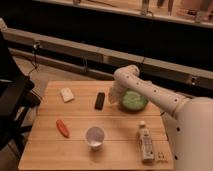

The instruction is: Push the eraser across the table

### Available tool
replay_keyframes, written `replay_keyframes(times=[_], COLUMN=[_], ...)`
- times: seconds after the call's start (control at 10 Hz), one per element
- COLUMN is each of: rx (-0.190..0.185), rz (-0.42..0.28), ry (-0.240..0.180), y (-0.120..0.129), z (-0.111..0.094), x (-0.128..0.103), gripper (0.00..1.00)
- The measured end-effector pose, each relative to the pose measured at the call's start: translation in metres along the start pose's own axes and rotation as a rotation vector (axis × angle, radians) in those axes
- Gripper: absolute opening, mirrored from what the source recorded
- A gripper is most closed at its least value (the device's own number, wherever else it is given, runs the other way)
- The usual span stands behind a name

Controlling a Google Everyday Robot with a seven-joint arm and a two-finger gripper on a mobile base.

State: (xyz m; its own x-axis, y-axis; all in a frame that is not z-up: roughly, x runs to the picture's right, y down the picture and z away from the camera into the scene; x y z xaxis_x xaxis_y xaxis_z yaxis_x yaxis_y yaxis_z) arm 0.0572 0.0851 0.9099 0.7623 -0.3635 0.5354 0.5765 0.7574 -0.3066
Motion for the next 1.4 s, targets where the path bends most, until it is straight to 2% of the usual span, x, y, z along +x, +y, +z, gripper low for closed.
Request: replay_keyframes(times=[0.3,0.7,1.1,1.4], rx=[0.006,-0.015,0.003,-0.002], rz=[-0.02,-0.039,-0.037,-0.06], ry=[-0.02,-0.033,-0.029,-0.032], y=[-0.005,-0.01,-0.017,-0.024], z=[0.014,0.03,0.016,0.026], x=[0.008,0.012,0.01,0.007], gripper=[0.0,0.0,0.0,0.0])
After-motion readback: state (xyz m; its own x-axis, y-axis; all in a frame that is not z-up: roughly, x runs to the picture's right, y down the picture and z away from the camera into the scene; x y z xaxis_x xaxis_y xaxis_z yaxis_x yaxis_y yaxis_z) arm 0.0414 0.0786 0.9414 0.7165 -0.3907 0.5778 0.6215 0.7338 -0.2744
